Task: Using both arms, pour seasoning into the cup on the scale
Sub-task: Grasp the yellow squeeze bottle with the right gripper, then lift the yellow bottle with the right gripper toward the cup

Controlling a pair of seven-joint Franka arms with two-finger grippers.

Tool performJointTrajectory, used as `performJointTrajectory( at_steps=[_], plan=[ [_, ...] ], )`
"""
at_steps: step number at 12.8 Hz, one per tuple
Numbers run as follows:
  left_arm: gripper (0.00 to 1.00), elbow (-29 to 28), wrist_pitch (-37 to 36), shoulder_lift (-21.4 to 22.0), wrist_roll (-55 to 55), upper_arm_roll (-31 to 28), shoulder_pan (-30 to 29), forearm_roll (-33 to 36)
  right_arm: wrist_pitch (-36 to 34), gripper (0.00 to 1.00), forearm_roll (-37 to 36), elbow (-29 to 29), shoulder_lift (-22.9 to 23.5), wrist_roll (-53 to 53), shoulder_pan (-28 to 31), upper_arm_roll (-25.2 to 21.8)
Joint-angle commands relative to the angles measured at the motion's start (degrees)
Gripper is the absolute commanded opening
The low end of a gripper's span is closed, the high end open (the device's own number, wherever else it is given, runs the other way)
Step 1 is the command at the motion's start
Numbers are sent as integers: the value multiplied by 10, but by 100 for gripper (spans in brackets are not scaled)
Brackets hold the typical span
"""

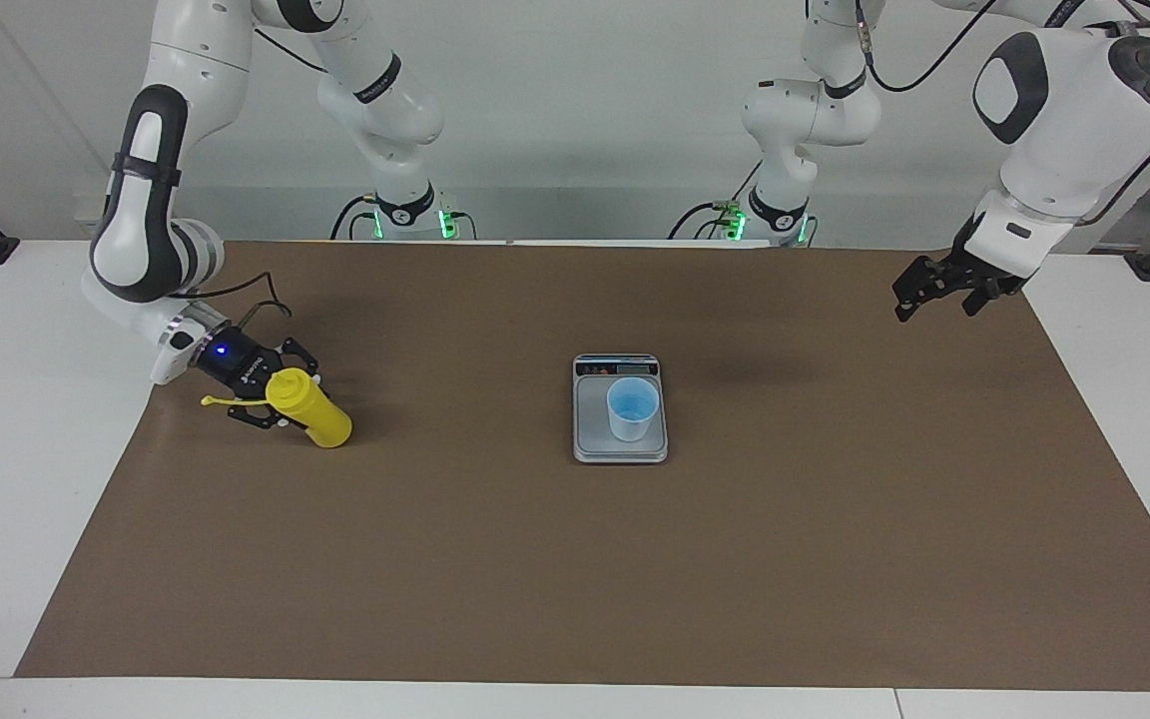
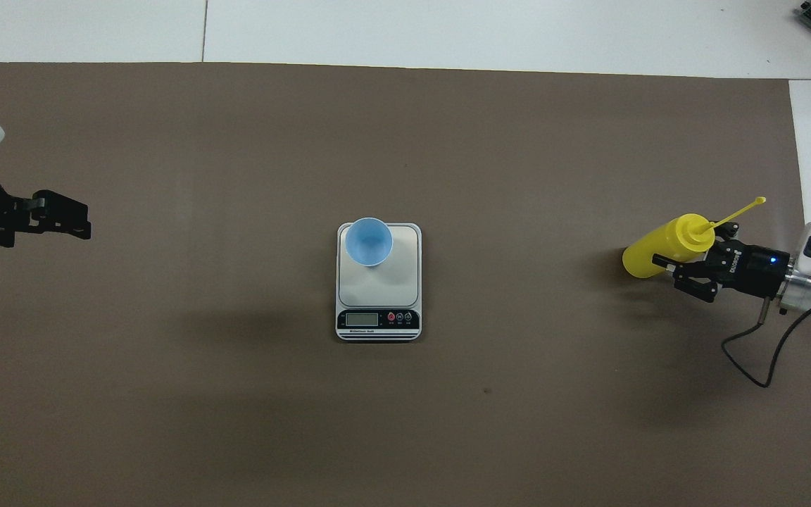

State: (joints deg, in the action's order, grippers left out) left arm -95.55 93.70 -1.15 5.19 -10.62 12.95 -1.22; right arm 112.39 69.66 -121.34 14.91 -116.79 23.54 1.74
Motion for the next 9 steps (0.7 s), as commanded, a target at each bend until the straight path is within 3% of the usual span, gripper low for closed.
performJointTrajectory(
  at_steps=[1,9],
  plan=[
    [100,-18,10,15,7,2,-3,9,9,54,-27,21,-19,52,-27,5],
    [100,-17,10,15,7,2,-4,9,104,54,-211,82,-58,209,-175,7]
  ],
)
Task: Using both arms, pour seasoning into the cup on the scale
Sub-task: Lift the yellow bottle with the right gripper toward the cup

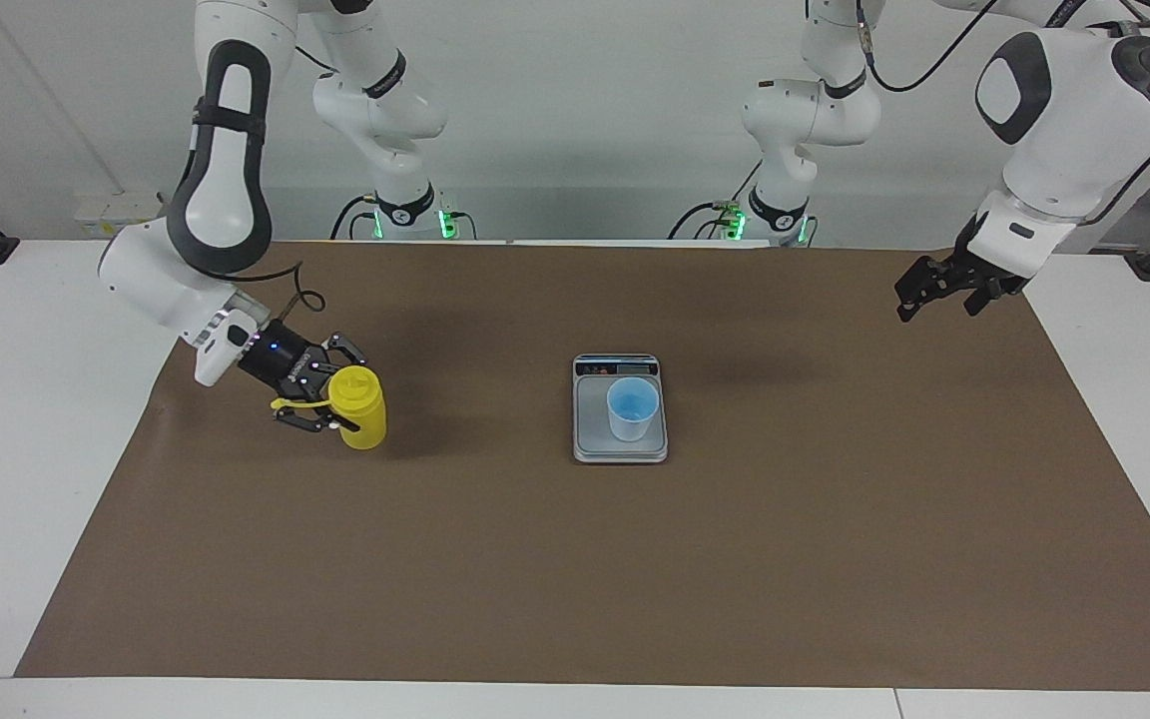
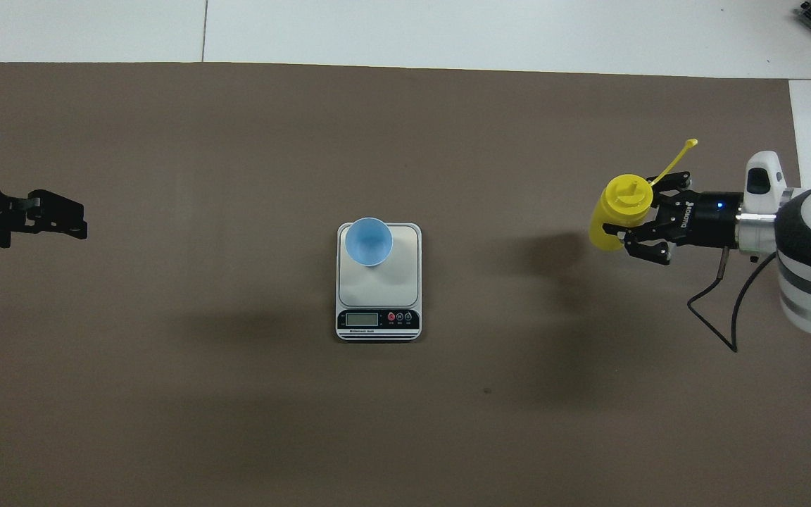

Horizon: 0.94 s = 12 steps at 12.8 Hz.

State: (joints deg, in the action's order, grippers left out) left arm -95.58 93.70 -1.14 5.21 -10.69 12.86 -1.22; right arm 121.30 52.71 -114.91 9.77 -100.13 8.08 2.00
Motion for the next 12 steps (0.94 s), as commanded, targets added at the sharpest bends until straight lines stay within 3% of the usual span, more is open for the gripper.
performJointTrajectory(
  at_steps=[1,6,12],
  plan=[
    [100,-17,10,15,7,2,-3,9,18,54,-74,28,-6,73,-44,4],
    [100,-17,10,15,7,2,-3,9,70,54,-223,59,0,213,-139,5],
    [100,-18,10,15,7,2,-3,9,88,54,-463,79,8,394,-237,5]
  ],
)
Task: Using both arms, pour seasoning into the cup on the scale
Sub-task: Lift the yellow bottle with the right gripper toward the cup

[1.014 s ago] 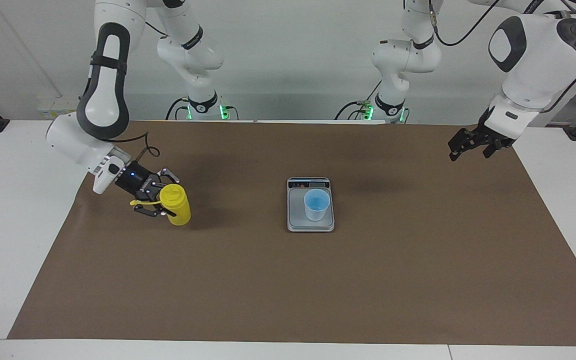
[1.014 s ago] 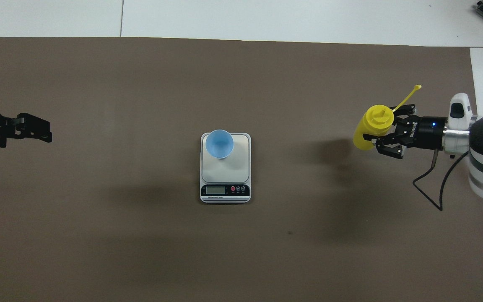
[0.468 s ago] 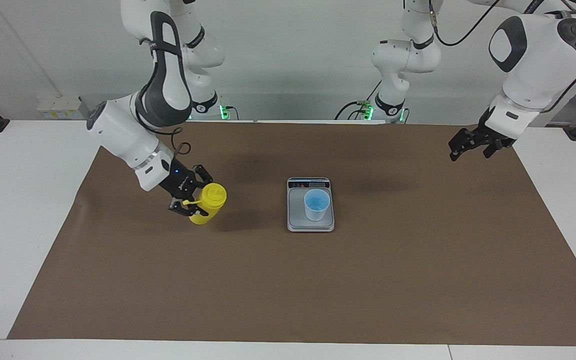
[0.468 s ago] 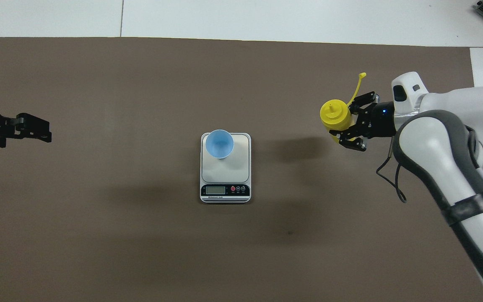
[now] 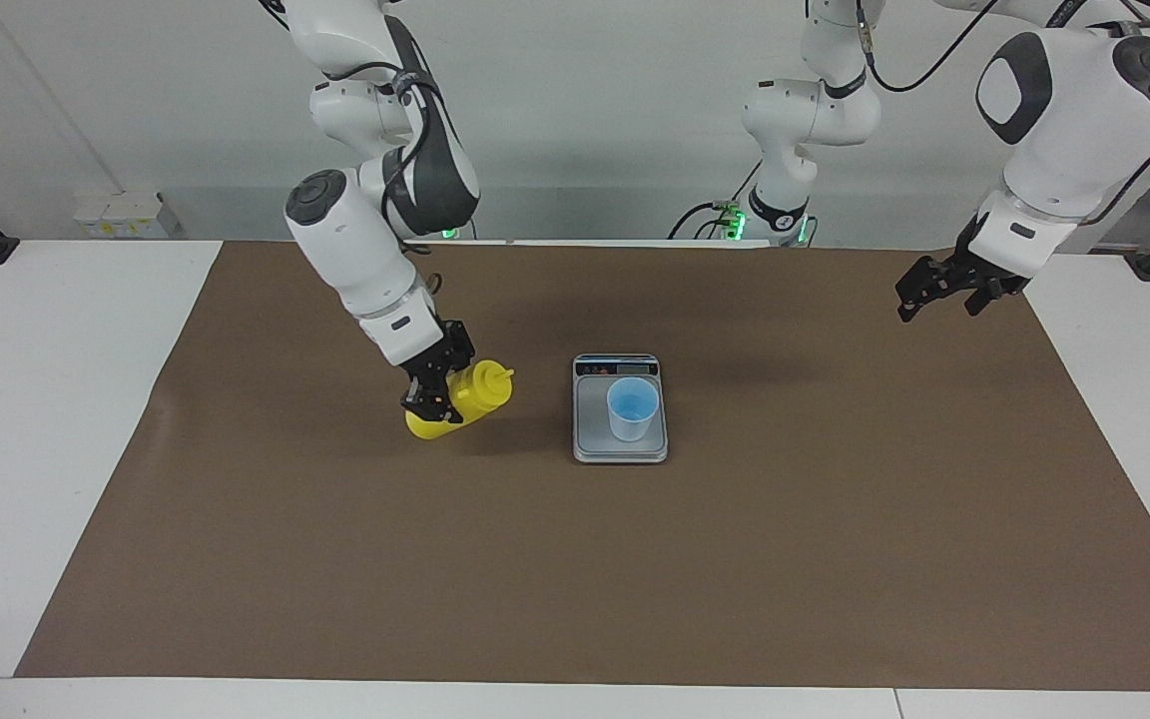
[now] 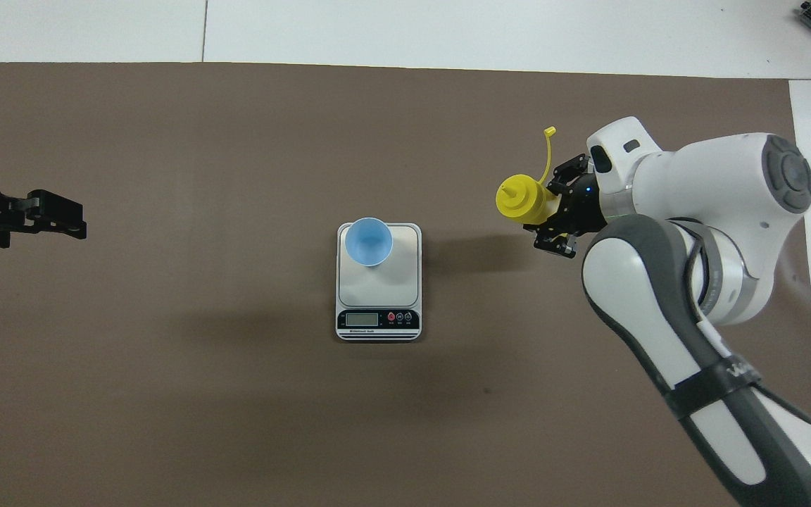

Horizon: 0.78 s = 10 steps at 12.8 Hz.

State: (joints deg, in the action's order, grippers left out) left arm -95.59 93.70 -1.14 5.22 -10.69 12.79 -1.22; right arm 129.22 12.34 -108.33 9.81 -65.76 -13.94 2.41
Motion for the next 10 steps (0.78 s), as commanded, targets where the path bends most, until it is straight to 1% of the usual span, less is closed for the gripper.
performJointTrajectory(
  at_steps=[1,2,5,8,9,10],
  plan=[
    [100,-18,10,15,7,2,-2,9,8,54,-85,16,9,70,-26,1],
    [100,-17,10,15,7,2,-2,9,2,54,-104,23,15,77,-41,1],
    [100,-17,10,15,7,2,-2,9,-21,54,-188,45,30,106,-62,1],
    [100,-18,10,15,7,2,-2,9,-27,54,-254,58,50,132,-85,1],
    [100,-17,10,15,7,2,-2,9,-45,54,-294,78,63,148,-102,1],
    [100,-17,10,15,7,2,-2,9,-64,54,-318,97,76,173,-109,1]
  ],
)
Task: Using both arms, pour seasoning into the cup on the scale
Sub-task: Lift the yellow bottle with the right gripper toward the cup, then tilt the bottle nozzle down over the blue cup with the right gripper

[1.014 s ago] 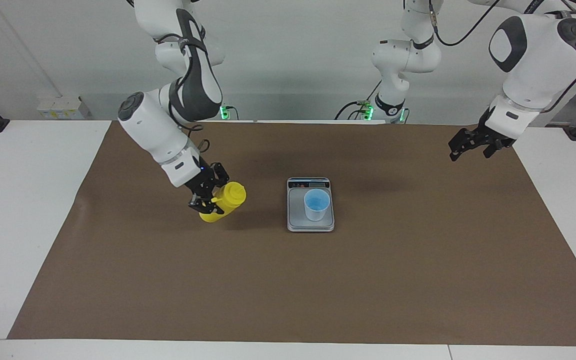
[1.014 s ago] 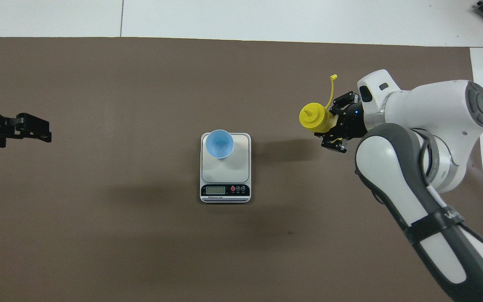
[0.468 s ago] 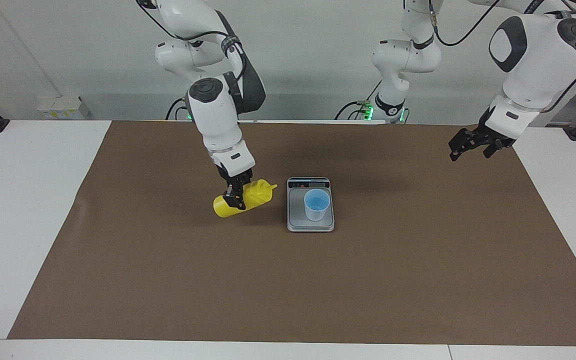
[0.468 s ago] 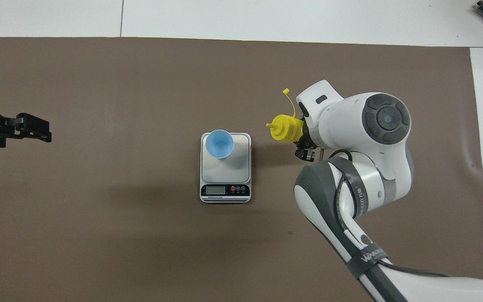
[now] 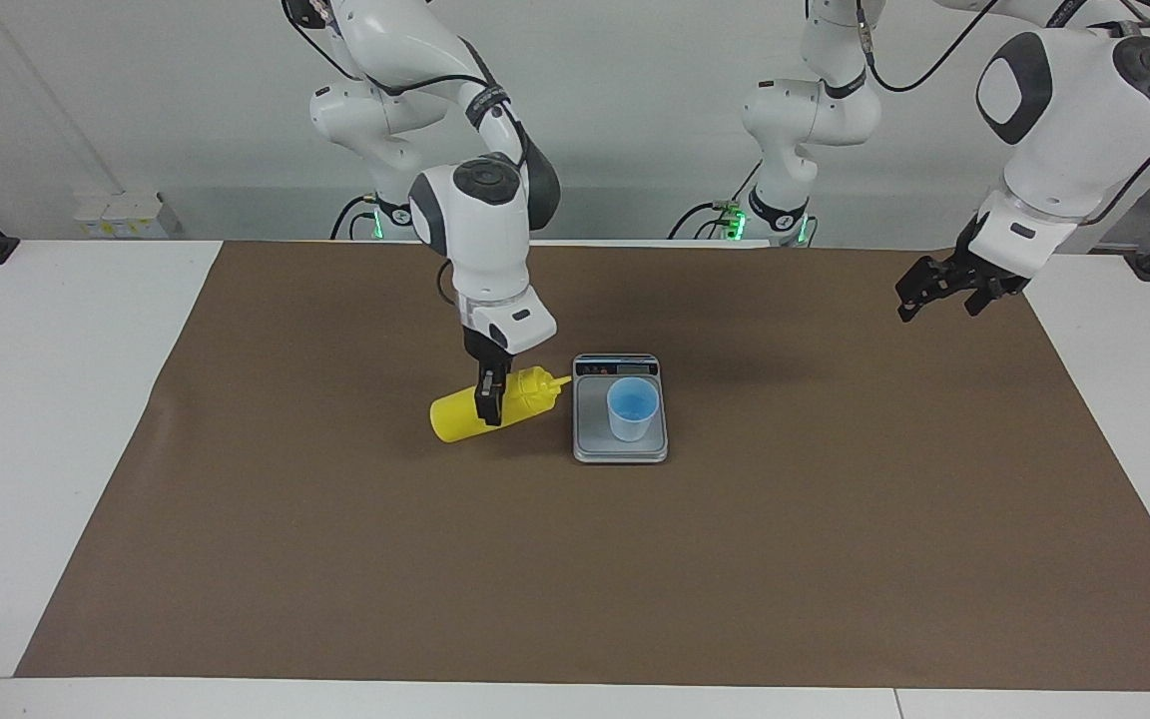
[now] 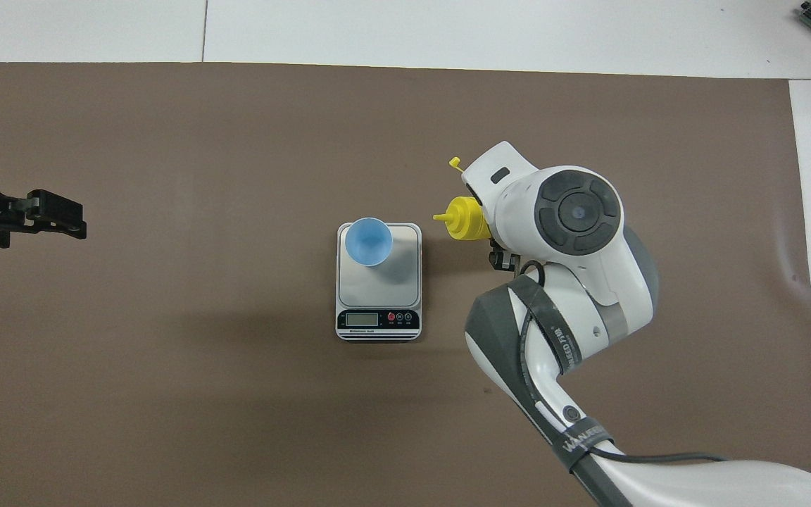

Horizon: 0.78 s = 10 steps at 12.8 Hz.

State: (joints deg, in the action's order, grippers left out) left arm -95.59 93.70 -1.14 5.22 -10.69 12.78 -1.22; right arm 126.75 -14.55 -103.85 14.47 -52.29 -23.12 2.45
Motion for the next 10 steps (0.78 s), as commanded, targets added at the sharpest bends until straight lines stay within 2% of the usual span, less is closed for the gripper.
performJointTrajectory(
  at_steps=[1,3,6,10],
  plan=[
    [100,-18,10,15,7,2,-2,9,-45,54,-61,68,43,51,-23,1],
    [100,-17,10,15,7,2,-2,9,-50,54,-78,80,62,61,-40,0],
    [100,-18,10,15,7,2,-2,9,-67,54,-186,88,76,159,-70,1],
    [100,-17,10,15,7,2,-2,9,-76,54,-239,93,84,194,-90,0]
  ],
)
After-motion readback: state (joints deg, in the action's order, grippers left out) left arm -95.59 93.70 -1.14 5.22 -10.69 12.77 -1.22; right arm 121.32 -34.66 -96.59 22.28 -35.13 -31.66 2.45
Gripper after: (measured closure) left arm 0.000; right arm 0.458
